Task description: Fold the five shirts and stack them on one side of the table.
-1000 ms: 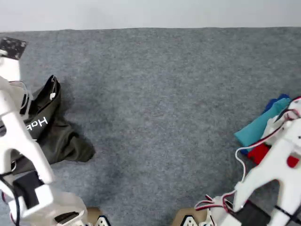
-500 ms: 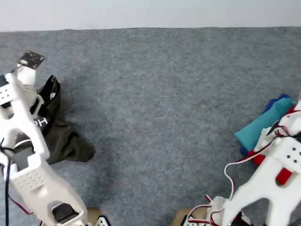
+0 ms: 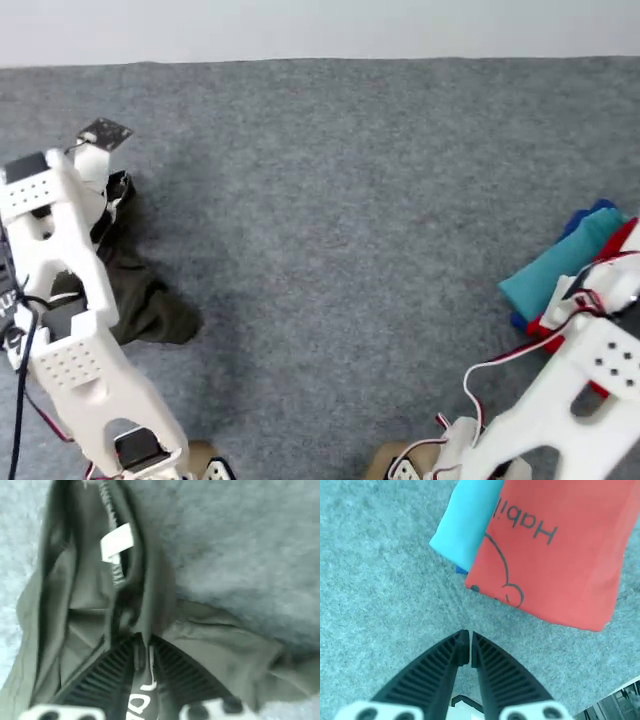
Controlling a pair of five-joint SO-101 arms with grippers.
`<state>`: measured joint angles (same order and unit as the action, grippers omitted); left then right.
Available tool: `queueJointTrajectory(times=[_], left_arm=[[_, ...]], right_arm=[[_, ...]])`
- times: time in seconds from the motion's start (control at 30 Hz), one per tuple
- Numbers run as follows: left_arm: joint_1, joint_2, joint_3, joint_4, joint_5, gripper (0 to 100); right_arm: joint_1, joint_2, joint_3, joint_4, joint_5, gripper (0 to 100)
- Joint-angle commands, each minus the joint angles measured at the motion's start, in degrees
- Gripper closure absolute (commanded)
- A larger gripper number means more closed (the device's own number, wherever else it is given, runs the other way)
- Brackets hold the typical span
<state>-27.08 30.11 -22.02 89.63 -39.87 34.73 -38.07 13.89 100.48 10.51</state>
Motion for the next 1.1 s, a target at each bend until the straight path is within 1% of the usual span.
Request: queueJointTrajectory(times=[0.0, 0.03, 0.13, 0.2, 0.33, 0.47, 0.57, 0.7, 0.8, 0.93, 1.0, 1.07], left_arm=[[4.22, -6.77, -9.71, 8.62, 0.35, 100], [5.98, -7.91, -11.82, 10.46, 2.29, 100], [10.20, -12.57, -16.92, 10.81, 14.68, 100], [13.80, -16.70, -19.82, 10.81, 21.01, 100], [25.23, -24.18, -26.77, 9.93, 25.76, 100], [37.19, -28.75, -35.12, 6.24, 30.42, 100], [43.25, -30.24, -41.01, 2.64, 33.23, 100], [45.63, -30.42, -45.49, -0.70, 35.16, 100], [45.71, -30.24, -45.14, 0.26, 35.78, 100], [46.51, -30.15, -39.52, 0.09, 35.69, 100], [46.95, -30.15, -35.38, -1.76, 35.69, 100], [47.03, -30.15, -29.49, -5.27, 35.52, 100]], right_arm=[[-0.75, -2.68, -0.26, 2.42, 0.53, 98.9], [-0.75, -3.12, -0.26, 2.42, 0.53, 98.9], [-0.75, -4.09, -0.26, 2.42, 0.53, 98.9], [-0.75, -4.62, -0.26, 2.42, 0.53, 98.9], [-0.75, -5.41, -0.26, 2.42, 0.53, 98.9], [-0.75, -5.41, 0.88, 2.42, 0.70, 98.9], [-0.75, -5.49, 4.13, 2.42, 2.64, 98.9], [-0.75, -5.58, 6.07, 2.42, 3.34, 98.9], [-1.27, -5.58, 5.98, 2.33, 3.34, 98.9], [-5.14, -5.58, 6.15, 2.42, 3.34, 98.9], [-7.43, -5.58, 6.15, 2.42, 3.25, 98.9], [-9.45, -5.58, 6.15, 2.42, 3.08, 98.9]])
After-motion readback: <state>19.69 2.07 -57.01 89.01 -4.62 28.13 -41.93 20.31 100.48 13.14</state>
